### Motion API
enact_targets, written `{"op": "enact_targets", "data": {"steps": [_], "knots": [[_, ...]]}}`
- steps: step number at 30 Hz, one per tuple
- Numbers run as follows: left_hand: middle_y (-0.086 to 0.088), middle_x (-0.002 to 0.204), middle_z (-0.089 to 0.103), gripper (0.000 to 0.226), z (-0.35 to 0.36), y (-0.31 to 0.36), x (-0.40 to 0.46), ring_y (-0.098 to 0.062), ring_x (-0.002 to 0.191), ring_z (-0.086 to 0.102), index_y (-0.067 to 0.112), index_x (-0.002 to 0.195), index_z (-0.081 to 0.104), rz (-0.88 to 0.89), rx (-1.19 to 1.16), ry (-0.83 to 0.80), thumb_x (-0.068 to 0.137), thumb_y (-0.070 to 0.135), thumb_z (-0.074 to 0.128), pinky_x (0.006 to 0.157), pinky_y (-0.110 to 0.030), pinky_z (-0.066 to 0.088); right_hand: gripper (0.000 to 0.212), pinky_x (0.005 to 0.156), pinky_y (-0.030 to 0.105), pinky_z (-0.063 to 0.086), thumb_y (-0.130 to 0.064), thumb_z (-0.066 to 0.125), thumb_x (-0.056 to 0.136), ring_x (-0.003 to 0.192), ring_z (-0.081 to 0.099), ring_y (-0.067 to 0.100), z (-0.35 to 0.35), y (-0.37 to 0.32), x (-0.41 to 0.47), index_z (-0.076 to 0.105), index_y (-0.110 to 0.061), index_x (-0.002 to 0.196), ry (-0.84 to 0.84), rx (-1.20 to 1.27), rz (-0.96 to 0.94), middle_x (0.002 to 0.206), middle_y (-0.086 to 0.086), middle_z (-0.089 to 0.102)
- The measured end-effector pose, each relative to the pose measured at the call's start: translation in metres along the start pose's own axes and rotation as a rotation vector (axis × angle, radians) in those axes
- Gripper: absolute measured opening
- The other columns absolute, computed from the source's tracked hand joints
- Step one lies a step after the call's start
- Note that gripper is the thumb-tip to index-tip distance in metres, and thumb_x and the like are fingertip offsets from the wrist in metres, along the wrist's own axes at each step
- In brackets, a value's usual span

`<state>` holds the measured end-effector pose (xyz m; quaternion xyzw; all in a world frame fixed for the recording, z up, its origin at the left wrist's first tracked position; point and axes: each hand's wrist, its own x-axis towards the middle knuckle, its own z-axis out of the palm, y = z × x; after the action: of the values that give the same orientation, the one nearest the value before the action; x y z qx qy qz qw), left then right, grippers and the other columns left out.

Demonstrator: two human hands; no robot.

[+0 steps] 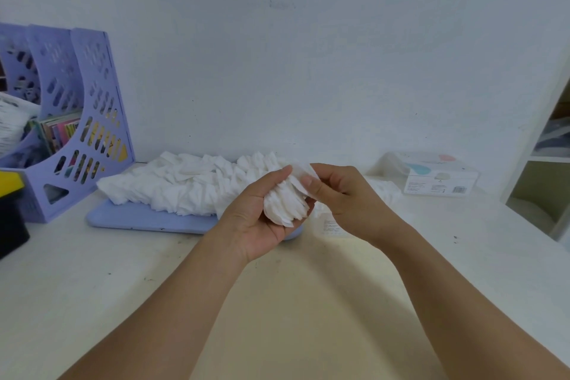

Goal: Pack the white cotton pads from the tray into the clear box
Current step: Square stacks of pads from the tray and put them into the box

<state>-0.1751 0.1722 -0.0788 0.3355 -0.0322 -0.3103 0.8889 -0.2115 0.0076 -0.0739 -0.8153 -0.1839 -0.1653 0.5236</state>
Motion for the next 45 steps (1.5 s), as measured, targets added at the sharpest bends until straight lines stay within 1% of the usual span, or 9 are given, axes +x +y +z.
{"op": "enact_targets", "data": {"steps": [4,10,14,19,23,26,31,34,45], "knots": [[-0.018,0.113,0.074,0.051,0.003,-0.001,-0.001,-0.033,0.095,0.075,0.004,0.121,0.065,-0.012,-0.019,0.011,0.073,0.012,0.079,0.090,-0.043,0.058,0.033,0.068,0.054,0.053,-0.023,0.048,0.107,0.070,0.061,0.033,0.012,0.010,0.003,0.064,0.000,0.088,0.228,-0.194,-0.109,0.073,0.013,0.063],[-0.013,0.098,0.076,0.029,0.002,0.000,0.000,-0.026,0.083,0.075,0.006,0.103,0.069,-0.005,-0.067,0.034,0.077,0.017,0.077,0.079,-0.038,0.058,0.028,0.081,0.012,0.049,-0.011,0.049,0.107,0.096,0.068,-0.002,0.028,0.002,-0.004,0.071,-0.017,0.123,0.198,-0.241,-0.197,0.101,-0.013,0.075],[-0.011,0.087,0.075,0.018,0.001,0.002,0.000,-0.023,0.073,0.074,0.006,0.094,0.068,-0.015,-0.059,0.041,0.084,0.020,0.075,0.071,-0.036,0.056,0.030,0.083,0.006,0.043,-0.011,0.047,0.108,0.098,0.065,-0.008,0.029,0.005,-0.005,0.068,-0.016,0.129,0.139,-0.287,-0.196,0.104,-0.021,0.071],[-0.011,0.104,0.074,0.040,0.002,0.002,0.000,-0.025,0.085,0.073,0.007,0.108,0.068,-0.014,-0.072,0.045,0.072,0.017,0.080,0.071,-0.037,0.059,0.034,0.088,0.008,0.041,-0.017,0.045,0.109,0.101,0.062,-0.005,0.028,0.013,-0.003,0.062,-0.017,0.139,0.144,-0.458,-0.186,0.115,-0.010,0.073],[-0.011,0.099,0.075,0.031,0.001,0.002,0.002,-0.025,0.082,0.073,0.007,0.106,0.069,0.017,-0.055,0.063,0.079,0.020,0.079,0.087,-0.036,0.057,0.022,0.070,0.015,0.044,-0.018,0.046,0.108,0.080,0.062,0.008,0.030,0.004,-0.006,0.067,-0.016,0.113,0.095,-0.408,-0.190,0.085,-0.010,0.068],[-0.013,0.100,0.074,0.035,0.000,0.003,0.002,-0.025,0.087,0.073,0.006,0.109,0.068,0.026,-0.025,0.076,0.080,0.022,0.079,0.102,-0.038,0.052,0.012,0.072,0.011,0.042,-0.022,0.052,0.106,0.086,0.063,0.001,0.031,-0.005,-0.007,0.063,-0.028,0.107,0.048,-0.358,-0.218,0.086,-0.022,0.064],[-0.017,0.108,0.074,0.041,0.001,0.005,-0.001,-0.028,0.087,0.074,0.003,0.111,0.066,-0.004,-0.015,0.016,0.074,0.017,0.078,0.073,-0.036,0.062,0.030,0.065,0.014,0.039,-0.019,0.051,0.107,0.069,0.056,-0.001,0.024,-0.006,-0.005,0.057,-0.036,0.083,0.076,-0.281,-0.161,0.070,-0.023,0.059],[-0.017,0.115,0.073,0.041,0.001,0.004,-0.001,-0.028,0.093,0.074,0.003,0.115,0.066,-0.013,-0.028,0.000,0.077,0.016,0.077,0.071,-0.036,0.062,0.029,0.060,0.028,0.041,-0.022,0.047,0.109,0.064,0.053,0.012,0.021,0.000,-0.003,0.056,-0.024,0.081,0.103,-0.312,-0.178,0.068,-0.003,0.057],[-0.015,0.110,0.074,0.038,0.003,-0.001,-0.001,-0.028,0.089,0.075,0.005,0.114,0.068,-0.037,-0.051,-0.048,0.077,0.013,0.076,0.070,-0.038,0.063,0.050,0.053,0.015,0.029,-0.013,0.054,0.102,0.053,0.043,0.009,0.024,0.006,-0.002,0.031,-0.043,0.069,0.299,-0.486,-0.207,0.056,-0.016,0.045]]}}
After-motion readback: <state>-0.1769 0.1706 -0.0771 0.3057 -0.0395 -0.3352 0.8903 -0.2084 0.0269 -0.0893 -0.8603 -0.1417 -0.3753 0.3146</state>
